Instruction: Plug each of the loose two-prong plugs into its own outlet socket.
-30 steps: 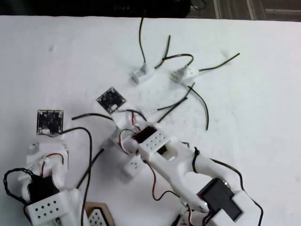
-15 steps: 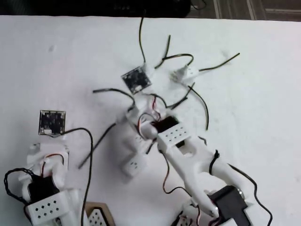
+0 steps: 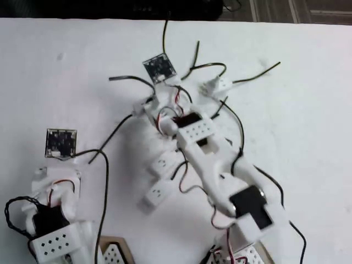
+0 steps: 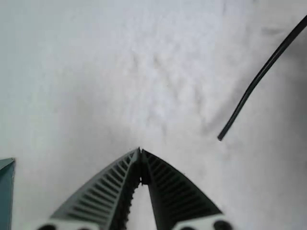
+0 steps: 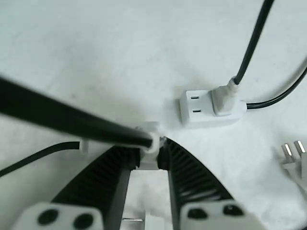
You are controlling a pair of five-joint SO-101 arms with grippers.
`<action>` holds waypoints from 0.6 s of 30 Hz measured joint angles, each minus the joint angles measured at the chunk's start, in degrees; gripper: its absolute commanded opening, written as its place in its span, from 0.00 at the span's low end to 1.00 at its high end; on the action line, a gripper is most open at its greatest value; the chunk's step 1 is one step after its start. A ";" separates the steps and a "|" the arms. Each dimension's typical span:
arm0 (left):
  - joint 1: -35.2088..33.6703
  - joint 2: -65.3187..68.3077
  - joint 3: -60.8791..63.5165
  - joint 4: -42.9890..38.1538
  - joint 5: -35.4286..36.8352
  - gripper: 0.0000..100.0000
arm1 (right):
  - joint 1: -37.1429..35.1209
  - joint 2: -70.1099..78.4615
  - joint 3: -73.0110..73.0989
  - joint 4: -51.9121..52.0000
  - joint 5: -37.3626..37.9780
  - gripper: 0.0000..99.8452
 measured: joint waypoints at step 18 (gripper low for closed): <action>0.00 0.00 0.00 0.00 0.00 0.02 | 0.53 -7.74 -10.37 33.76 -20.48 0.13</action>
